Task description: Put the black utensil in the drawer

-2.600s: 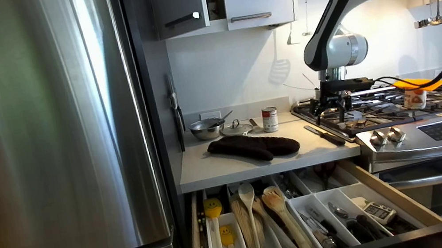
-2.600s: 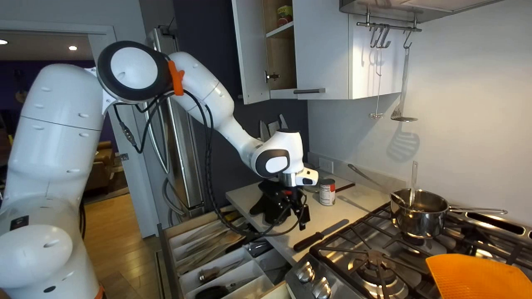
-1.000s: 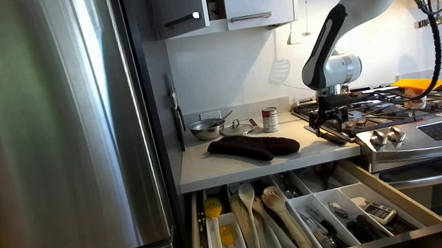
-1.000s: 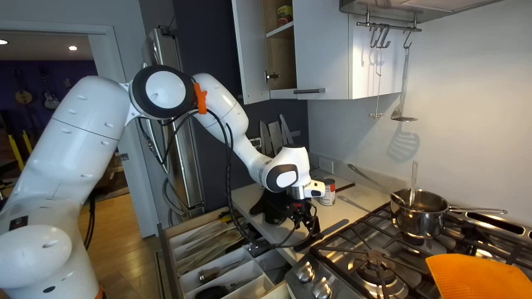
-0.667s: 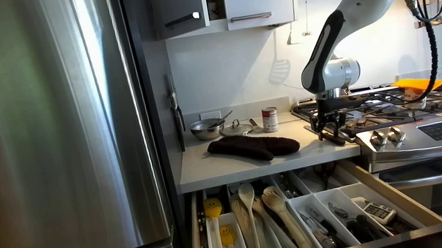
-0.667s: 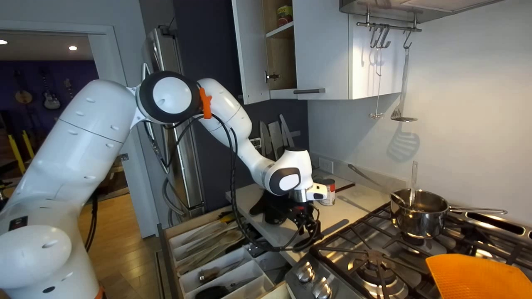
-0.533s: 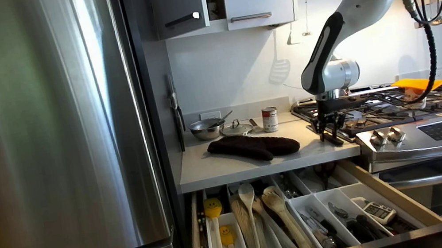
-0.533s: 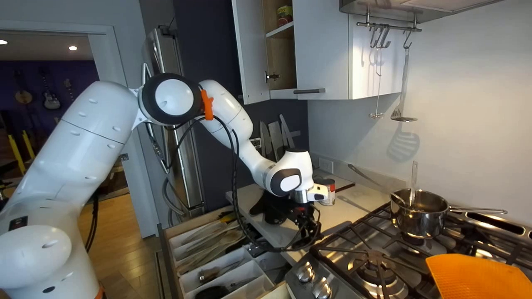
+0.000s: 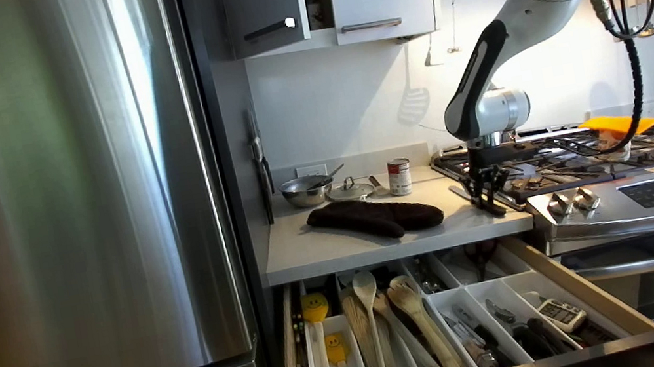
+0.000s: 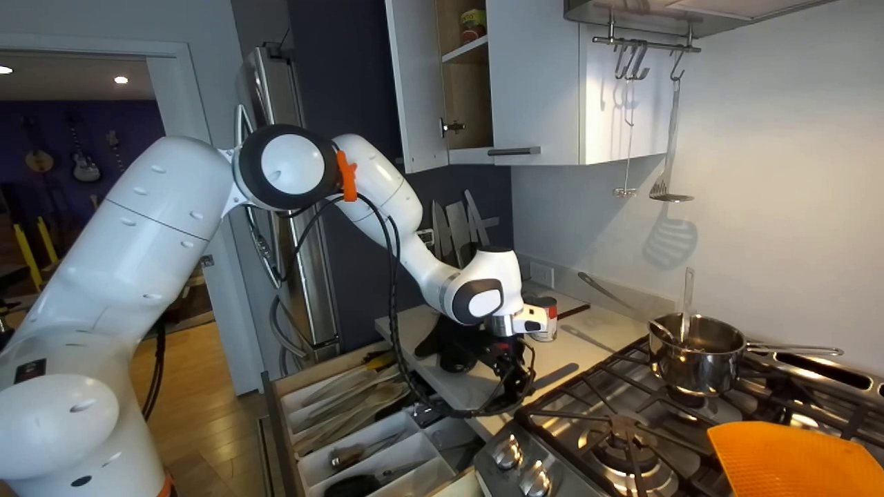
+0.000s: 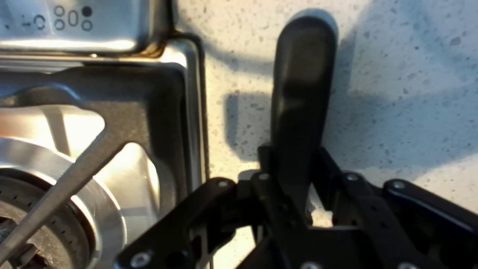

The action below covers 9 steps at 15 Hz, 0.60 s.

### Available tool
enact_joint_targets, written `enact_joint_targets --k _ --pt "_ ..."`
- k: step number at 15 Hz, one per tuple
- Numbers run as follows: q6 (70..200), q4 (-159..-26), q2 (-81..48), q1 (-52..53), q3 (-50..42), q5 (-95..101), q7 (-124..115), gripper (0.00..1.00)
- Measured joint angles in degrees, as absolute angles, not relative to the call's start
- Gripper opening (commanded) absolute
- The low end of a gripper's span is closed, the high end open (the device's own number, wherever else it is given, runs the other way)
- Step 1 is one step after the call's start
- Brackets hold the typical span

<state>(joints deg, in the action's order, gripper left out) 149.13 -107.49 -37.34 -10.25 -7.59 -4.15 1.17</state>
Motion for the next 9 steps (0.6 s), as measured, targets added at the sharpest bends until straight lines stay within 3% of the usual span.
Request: enact_joint_targets --k 9 --pt "148.8 -111.9 -33.9 -11.1 -7.7 -3.9 3.2 0.08"
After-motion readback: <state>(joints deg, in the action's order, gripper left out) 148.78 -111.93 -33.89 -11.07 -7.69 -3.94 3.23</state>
